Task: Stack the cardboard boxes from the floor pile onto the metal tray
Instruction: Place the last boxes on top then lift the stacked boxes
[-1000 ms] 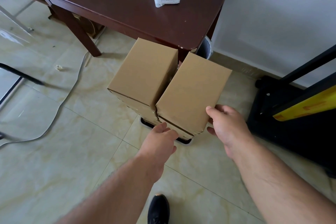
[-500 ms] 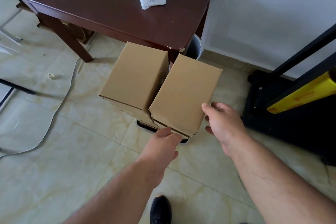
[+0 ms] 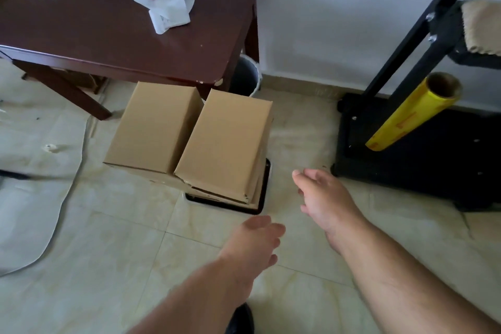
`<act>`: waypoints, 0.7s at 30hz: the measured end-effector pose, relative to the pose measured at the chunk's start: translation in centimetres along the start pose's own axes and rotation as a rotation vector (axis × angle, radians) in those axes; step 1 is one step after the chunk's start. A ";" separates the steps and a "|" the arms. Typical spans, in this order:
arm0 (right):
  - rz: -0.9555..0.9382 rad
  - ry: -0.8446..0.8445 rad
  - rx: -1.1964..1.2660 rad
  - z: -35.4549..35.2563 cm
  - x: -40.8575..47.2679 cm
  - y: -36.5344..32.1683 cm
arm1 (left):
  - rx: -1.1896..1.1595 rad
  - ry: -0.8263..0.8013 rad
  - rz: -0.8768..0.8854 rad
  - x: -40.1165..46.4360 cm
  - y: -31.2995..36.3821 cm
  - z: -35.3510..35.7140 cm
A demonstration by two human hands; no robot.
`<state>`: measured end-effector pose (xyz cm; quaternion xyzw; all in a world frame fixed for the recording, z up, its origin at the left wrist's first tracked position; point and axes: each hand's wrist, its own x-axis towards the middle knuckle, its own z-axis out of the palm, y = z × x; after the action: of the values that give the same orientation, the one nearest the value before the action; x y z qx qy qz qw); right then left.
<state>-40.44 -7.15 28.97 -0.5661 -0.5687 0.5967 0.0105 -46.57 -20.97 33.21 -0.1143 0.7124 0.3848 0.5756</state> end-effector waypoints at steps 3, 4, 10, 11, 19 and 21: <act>0.041 0.026 0.006 -2.6 -0.1 1.7 | 0.050 -0.032 0.067 -0.7 0.4 2.9; 0.059 0.025 0.022 -3.8 -0.3 2.5 | 0.070 -0.028 0.098 -0.8 0.7 4.2; 0.108 0.051 0.049 -11.0 -0.6 6.3 | 0.082 -0.005 0.193 0.1 1.5 11.2; 0.116 0.067 0.050 -12.6 -0.5 7.1 | 0.094 -0.018 0.198 0.0 1.5 12.8; 0.169 0.156 0.146 -27.7 -2.0 13.8 | 0.181 -0.044 0.163 -2.8 0.9 26.7; 0.192 0.171 0.157 -31.7 -2.5 15.3 | 0.187 -0.038 0.154 -3.4 0.5 29.9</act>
<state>-8.08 6.93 29.22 -0.6642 -0.4605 0.5871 0.0460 -23.93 -1.22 35.31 0.0024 0.7409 0.3619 0.5658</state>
